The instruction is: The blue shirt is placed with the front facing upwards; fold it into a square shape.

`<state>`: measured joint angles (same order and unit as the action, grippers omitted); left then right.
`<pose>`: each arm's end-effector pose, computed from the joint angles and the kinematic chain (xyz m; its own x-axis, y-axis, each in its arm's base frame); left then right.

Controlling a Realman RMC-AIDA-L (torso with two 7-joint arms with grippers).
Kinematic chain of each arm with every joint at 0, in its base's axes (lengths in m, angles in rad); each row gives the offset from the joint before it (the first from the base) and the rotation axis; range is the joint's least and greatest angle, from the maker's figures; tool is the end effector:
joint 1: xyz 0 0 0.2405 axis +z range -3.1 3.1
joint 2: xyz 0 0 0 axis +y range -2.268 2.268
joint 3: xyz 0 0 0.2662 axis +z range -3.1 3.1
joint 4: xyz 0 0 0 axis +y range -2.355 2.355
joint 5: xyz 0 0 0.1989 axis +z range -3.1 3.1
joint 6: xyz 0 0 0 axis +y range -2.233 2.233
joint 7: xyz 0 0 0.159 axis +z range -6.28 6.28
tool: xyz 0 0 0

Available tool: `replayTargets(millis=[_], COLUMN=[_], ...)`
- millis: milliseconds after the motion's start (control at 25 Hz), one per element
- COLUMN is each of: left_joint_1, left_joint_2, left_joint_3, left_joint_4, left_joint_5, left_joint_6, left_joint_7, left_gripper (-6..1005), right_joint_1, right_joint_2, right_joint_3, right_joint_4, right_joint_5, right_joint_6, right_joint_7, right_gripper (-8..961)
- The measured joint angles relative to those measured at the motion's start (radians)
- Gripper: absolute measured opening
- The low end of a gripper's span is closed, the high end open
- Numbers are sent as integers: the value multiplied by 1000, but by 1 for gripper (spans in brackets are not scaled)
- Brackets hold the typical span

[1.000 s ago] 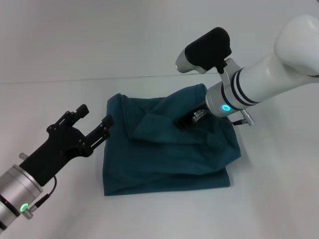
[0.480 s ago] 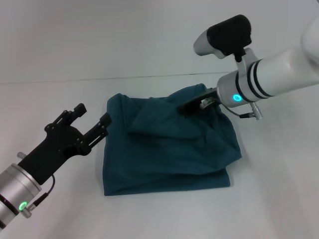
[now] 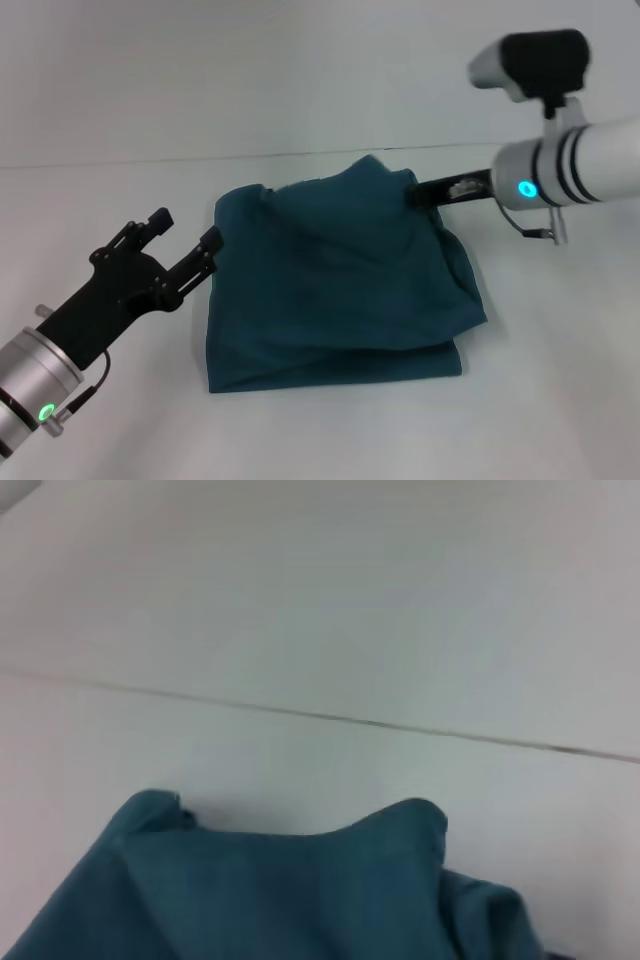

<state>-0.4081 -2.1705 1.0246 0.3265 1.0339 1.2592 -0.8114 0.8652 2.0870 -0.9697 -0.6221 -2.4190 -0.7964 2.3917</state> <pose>-0.2655 0.3306 -0.0544 0.5588 0.1002 0.8232 0.6845 -0.6161 -0.3897 0.2183 0.4635 -0.0389 0.5938 -0.7039 -0.3898 -0.7840 -0.3971 -0.4771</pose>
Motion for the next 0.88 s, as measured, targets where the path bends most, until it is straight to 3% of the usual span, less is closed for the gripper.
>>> replayTargets(millis=[280, 880], left_joint_1=[3, 6], left_joint_2=[0, -2], left_joint_3=[0, 0], left_joint_4=[-1, -6], left_joint_5=[0, 0], left_joint_6=[0, 0], left_joint_7=[7, 26], left_gripper=[780, 781], right_joint_1=[-114, -211], right_joint_2=[3, 1], right_joint_3=[0, 21], right_joint_4=[-48, -14], right_joint_5=[132, 327], right_joint_6=[23, 82], right_joint_7=[-4, 12], right_gripper=[5, 36])
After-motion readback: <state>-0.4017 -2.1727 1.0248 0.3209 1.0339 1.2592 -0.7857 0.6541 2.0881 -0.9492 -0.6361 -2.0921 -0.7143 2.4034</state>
